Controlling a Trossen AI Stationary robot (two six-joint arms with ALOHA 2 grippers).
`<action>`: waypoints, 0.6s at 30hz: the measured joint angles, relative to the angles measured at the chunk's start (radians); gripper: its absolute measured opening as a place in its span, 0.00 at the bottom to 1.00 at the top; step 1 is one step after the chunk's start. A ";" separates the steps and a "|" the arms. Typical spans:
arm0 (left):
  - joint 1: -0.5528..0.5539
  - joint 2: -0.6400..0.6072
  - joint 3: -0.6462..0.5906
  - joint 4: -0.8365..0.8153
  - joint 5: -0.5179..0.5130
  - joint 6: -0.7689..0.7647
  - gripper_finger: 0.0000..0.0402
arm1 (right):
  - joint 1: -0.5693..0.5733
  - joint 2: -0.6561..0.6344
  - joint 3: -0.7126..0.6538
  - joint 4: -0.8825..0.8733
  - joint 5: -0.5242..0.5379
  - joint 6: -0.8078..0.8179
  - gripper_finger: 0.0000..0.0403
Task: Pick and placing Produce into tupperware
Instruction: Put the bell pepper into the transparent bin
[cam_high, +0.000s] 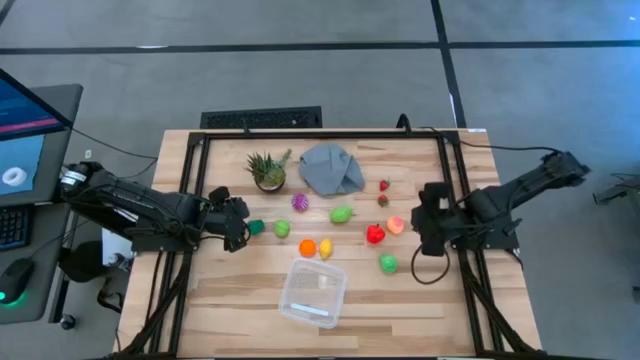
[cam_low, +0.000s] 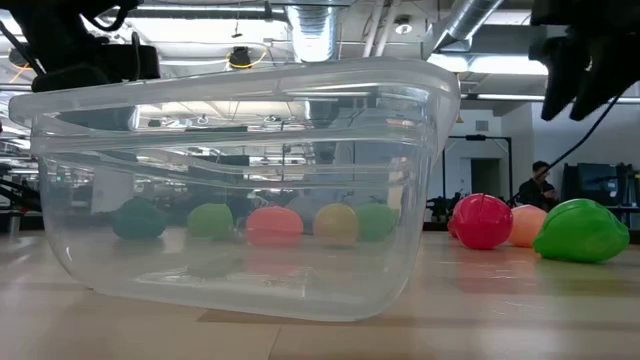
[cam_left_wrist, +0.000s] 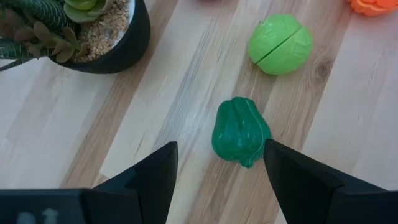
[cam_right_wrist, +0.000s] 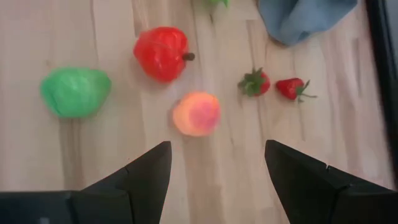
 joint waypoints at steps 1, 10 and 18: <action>0.000 0.000 0.000 0.004 0.000 0.005 0.57 | 0.008 0.000 -0.004 0.011 0.000 0.022 0.70; 0.010 0.112 -0.017 0.096 0.006 0.038 0.57 | 0.083 -0.050 -0.004 0.013 0.087 0.248 0.70; 0.017 0.237 0.000 0.116 -0.010 0.004 0.66 | 0.166 -0.075 -0.004 0.006 0.157 0.400 0.70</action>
